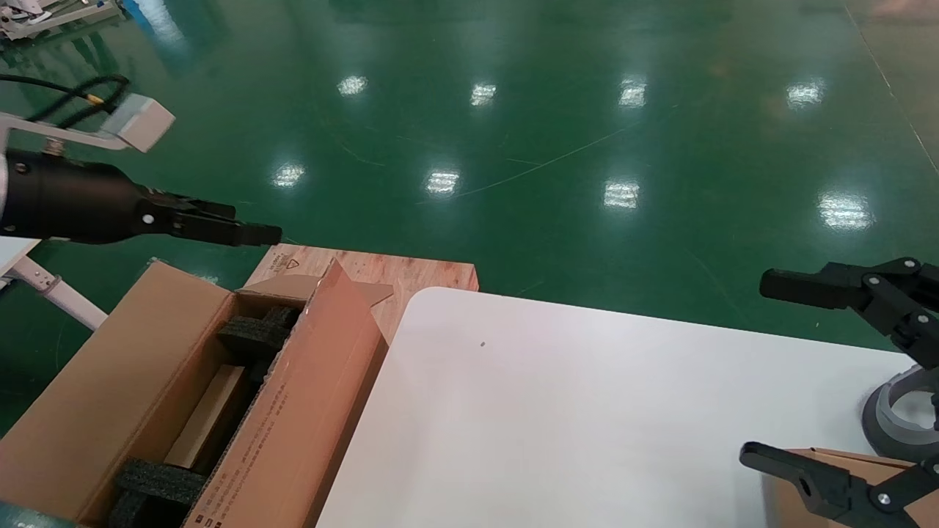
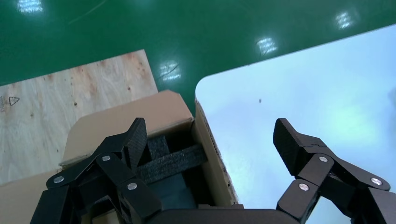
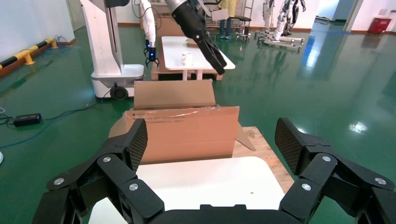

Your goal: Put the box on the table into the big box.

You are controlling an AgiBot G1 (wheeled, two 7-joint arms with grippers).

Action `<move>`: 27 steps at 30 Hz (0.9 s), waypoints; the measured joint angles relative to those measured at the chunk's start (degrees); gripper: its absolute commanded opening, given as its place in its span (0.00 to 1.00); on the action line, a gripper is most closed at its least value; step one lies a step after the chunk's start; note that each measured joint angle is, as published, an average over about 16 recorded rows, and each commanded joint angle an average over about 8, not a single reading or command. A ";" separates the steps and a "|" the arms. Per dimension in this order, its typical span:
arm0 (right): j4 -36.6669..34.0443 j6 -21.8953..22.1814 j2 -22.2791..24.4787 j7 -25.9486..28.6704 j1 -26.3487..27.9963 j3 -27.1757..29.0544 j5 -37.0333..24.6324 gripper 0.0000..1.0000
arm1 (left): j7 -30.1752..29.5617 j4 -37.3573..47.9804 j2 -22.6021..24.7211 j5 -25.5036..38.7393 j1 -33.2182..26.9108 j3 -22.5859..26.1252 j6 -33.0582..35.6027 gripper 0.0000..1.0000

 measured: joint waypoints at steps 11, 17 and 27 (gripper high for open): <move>0.00 0.00 0.00 0.00 0.00 0.00 0.00 1.00 | 1.41 -2.10 1.71 -0.12 4.35 -4.78 0.46 1.00; 0.00 0.00 0.00 0.00 0.00 0.00 0.00 1.00 | 2.92 -3.61 2.36 -1.05 7.24 -8.14 1.02 1.00; 0.00 0.00 0.00 0.00 0.00 0.00 0.00 1.00 | 5.73 -6.28 3.32 -2.95 12.27 -14.07 2.09 1.00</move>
